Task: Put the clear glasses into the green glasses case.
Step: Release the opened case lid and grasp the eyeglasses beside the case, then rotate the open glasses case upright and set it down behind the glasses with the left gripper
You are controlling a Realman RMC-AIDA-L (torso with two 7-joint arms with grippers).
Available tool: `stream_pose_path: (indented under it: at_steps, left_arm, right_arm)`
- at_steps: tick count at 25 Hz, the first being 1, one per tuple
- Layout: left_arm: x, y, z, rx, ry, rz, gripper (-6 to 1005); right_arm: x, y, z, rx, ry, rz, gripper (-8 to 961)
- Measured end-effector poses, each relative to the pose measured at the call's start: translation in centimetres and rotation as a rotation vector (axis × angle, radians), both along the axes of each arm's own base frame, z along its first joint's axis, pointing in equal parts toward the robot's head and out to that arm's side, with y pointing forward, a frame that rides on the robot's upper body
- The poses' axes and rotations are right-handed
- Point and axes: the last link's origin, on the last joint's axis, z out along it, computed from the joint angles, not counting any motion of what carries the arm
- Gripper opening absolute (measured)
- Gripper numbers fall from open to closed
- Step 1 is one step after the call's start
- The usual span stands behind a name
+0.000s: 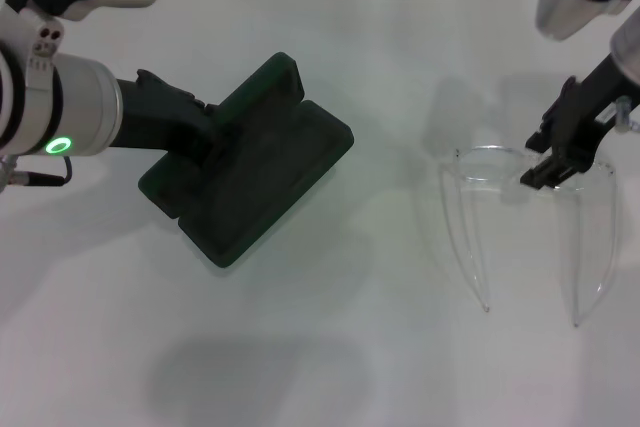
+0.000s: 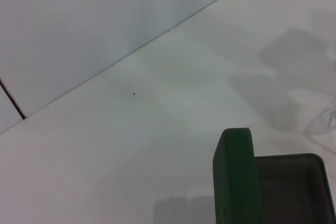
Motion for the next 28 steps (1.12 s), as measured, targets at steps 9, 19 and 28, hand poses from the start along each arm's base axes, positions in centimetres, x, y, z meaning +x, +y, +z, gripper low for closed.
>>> stream_pose_path:
  at_steps: [9,19,28]
  left_arm:
    - [-0.8,-0.4,-0.5,-0.018,0.004,0.023,205]
    - [-1.3,-0.6,-0.5,-0.016,0.002,0.034,204]
    - [-1.5,-0.7,-0.5,-0.016,0.002,0.038,205]
  right_arm:
    - [0.6,0.4,-1.5,-0.009,-0.001,-0.003,449]
    - [0.8,0.1,-1.6,0.003,-0.009,-0.049,376]
    - [0.9,0.1,-1.6,0.017,-0.005,-0.07,301]
